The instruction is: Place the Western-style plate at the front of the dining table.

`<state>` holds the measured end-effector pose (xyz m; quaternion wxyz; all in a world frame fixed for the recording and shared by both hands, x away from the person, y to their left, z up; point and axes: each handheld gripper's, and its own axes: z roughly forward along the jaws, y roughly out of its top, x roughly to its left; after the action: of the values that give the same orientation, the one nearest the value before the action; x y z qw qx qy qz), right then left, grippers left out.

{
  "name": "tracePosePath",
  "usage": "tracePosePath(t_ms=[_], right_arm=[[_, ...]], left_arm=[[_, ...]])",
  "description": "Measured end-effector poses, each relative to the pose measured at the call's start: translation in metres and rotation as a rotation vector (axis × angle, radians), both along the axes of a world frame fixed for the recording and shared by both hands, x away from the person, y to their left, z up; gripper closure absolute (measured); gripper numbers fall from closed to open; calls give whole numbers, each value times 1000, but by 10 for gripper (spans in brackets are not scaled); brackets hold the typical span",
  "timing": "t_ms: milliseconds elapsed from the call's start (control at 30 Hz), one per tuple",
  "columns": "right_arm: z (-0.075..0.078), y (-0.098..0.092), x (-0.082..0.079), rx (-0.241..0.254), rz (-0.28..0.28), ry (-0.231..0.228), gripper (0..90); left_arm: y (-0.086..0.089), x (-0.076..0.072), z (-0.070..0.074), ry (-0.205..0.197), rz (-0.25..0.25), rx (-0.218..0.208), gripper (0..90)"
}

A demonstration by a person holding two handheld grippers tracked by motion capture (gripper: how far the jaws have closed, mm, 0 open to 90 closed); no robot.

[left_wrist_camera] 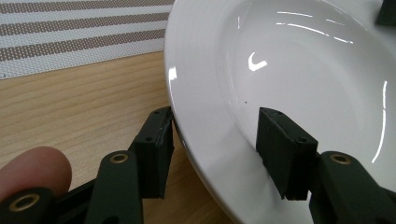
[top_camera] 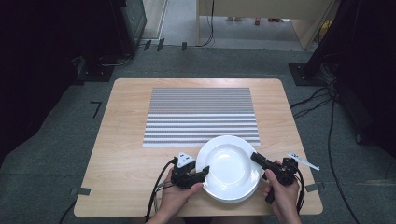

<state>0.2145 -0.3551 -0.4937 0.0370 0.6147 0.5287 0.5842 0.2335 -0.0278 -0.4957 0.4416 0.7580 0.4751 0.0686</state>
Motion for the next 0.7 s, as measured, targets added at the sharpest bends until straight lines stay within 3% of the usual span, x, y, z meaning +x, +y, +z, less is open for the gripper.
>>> tracePosePath(t_ms=[133, 300, 333, 467, 600, 700], right_arm=[[2, 2, -1, -29, 3, -18, 798], [2, 3, -3, -8, -2, -18, 804], [1, 2, -4, 14, -11, -8, 810], [0, 3, -4, 27, -18, -2, 814], [0, 5, -4, 30, -15, -8, 814], [1, 6, -5, 25, -12, -18, 814]], left_arm=[[2, 1, 0, 8, 8, -20, 494], [3, -1, 1, -23, 39, -36, 545], [3, -1, 1, -22, 47, -43, 561], [6, 0, 2, -19, 57, -71, 582], [12, 3, 2, 6, 51, -116, 606], [13, 3, 3, 7, 52, -126, 615]])
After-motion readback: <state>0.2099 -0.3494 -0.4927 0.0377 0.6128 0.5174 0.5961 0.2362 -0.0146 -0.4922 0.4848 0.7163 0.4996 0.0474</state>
